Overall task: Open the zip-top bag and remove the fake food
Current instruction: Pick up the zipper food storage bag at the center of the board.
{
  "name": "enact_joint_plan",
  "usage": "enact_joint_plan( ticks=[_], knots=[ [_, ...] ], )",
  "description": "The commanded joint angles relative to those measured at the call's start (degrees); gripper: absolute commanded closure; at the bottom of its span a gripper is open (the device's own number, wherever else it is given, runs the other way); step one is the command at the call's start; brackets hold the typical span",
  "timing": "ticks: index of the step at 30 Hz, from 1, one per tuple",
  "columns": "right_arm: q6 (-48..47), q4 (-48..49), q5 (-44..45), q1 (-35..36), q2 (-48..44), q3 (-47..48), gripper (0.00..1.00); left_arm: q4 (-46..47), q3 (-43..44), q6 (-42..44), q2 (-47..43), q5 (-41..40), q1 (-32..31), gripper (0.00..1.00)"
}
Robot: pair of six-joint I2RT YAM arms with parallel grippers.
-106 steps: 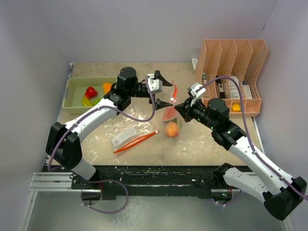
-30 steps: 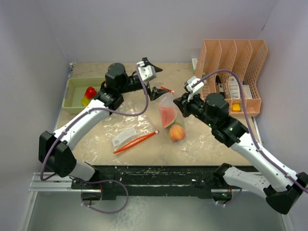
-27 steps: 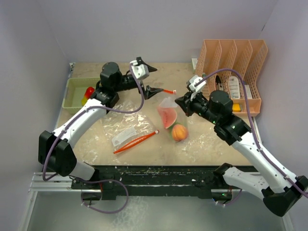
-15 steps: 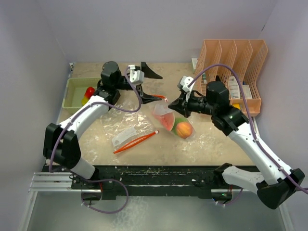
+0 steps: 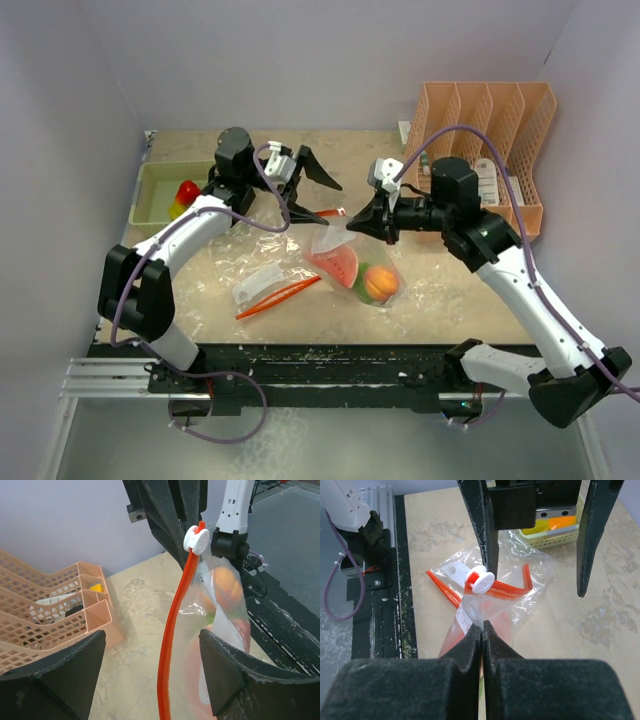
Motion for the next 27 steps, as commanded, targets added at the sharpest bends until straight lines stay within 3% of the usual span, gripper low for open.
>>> enact_joint_plan(
  ticks=[1, 6, 14, 25, 27],
  knots=[
    [-1.0, 0.9, -2.9, -0.5, 0.5, 2.5, 1.0, 2.9, 3.1, -3.3, 0.3, 6.5, -0.3, 0.28],
    [-0.7, 1.2, -2.4, -0.6, 1.2, 2.7, 1.0, 2.8, 3.6, -4.8, 1.1, 6.7, -2.8, 0.51],
    [0.3, 1.2, 1.9, -0.6, 1.0, 2.0, 1.0, 3.9, 4.0, -7.6, 2.1, 6.0, -4.0, 0.99],
    [3.6, 3.0, 10.3, -0.6, -2.4, -2.9, 1.0, 9.7, 6.5, -17.7, 5.1, 5.4, -2.6, 1.0],
    [3.8, 2.8, 13.0, -0.6, -2.6, -3.0, 0.82, 10.4, 6.7, -18.5, 5.3, 4.8, -2.3, 1.0]
  ],
)
